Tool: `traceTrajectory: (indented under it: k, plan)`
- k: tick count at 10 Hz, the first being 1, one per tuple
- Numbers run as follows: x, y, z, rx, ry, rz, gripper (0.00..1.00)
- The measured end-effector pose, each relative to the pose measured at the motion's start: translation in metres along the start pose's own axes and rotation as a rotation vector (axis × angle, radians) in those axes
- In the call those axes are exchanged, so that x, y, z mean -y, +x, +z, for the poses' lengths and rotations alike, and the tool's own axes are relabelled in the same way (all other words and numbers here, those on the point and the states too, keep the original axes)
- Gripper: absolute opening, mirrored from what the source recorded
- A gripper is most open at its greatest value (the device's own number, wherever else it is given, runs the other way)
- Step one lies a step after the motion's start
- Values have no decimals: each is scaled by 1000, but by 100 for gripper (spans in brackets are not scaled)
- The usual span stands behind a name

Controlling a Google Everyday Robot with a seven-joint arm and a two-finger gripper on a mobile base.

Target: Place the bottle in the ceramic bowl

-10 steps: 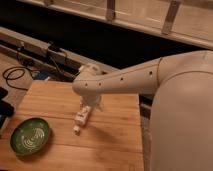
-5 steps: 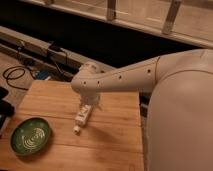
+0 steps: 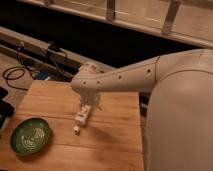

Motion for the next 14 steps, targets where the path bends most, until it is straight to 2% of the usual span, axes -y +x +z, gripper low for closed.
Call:
traceTrajectory:
  k: [1,2,5,6,10,12,14]
  plan:
    - [-1,0,1,-10,-5,-4,65]
    - [-1,-4,10,-40,-1,-18,65]
    - [-29,-13,27,-79,-12,-74,65]
    - [-42,-25,35,-89,-6,-106,65]
    - [-99,-43,59,-123,-22,-202,65]
    - [-104,-42,70,-136,-4,-222,65]
    - [-93,-43,74,-134,27,-225,65]
